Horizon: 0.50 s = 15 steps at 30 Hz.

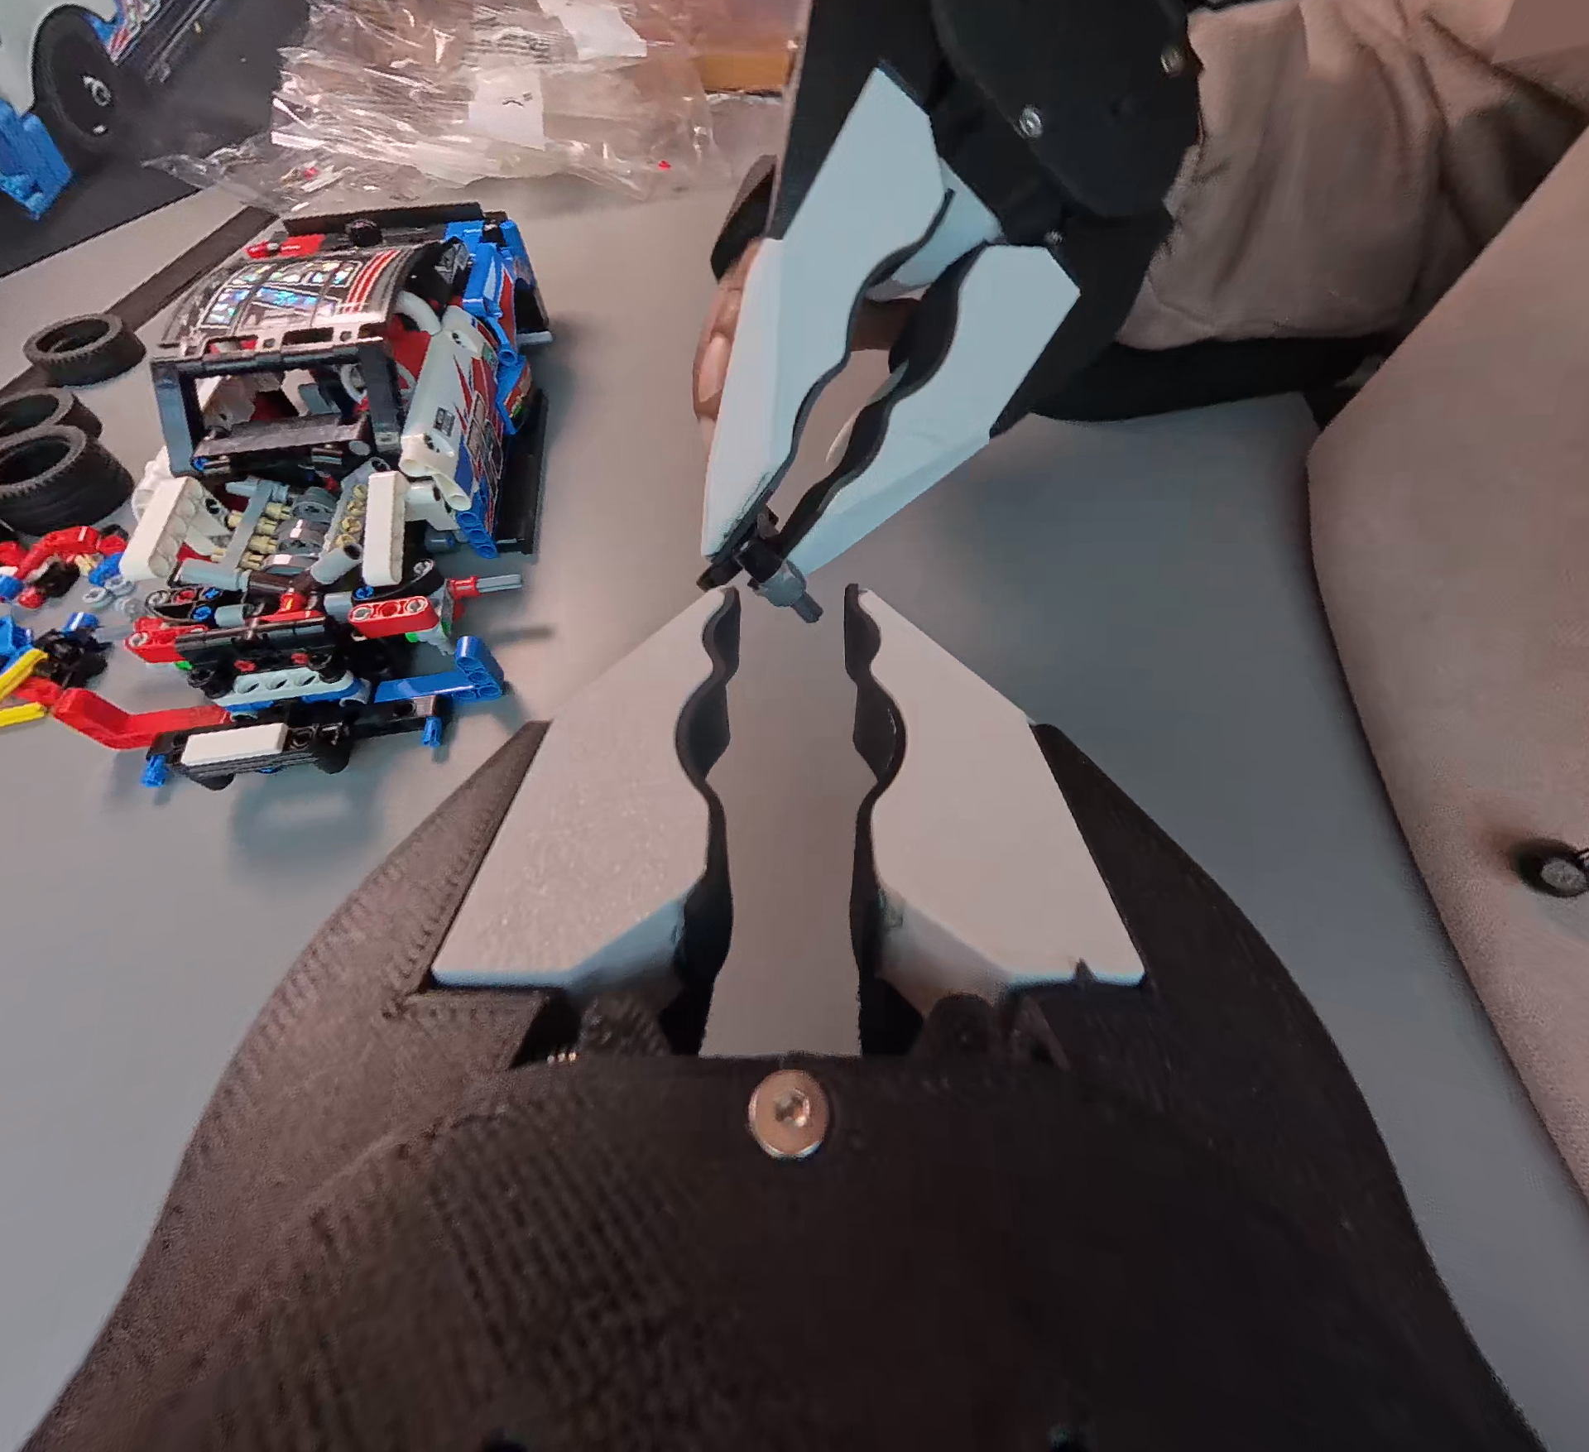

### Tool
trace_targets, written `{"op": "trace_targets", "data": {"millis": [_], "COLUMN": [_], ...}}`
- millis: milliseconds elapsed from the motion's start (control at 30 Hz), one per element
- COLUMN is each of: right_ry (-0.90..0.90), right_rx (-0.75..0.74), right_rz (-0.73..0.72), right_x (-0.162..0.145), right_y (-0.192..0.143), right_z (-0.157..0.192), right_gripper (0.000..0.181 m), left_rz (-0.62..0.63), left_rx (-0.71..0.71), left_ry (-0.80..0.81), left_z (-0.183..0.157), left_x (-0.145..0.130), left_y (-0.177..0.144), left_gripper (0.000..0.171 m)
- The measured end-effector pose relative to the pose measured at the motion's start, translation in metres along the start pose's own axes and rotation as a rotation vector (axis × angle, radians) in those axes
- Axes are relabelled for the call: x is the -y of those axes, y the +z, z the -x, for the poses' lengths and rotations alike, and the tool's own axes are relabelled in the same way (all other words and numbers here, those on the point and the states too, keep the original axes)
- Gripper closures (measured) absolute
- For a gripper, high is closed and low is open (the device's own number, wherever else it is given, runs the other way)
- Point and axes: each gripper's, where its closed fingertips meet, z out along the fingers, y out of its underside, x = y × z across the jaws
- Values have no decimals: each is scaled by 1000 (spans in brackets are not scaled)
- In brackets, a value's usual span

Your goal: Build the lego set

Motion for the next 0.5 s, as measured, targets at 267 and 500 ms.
{"op": "trace_targets", "data": {"millis": [267, 500], "right_ry": [-202, 281], "right_rx": [-148, 109], "right_rz": [-37, -270], "right_x": [11, 19], "right_y": [-2, -23], "right_z": [-9, -14], "right_gripper": [169, 146], "left_rz": [-26, -103], "left_rx": [65, 170], "left_ry": [107, 420], "left_z": [9, 6], "left_x": [4, 23], "left_y": [-5, -16], "left_gripper": [165, 165]}}
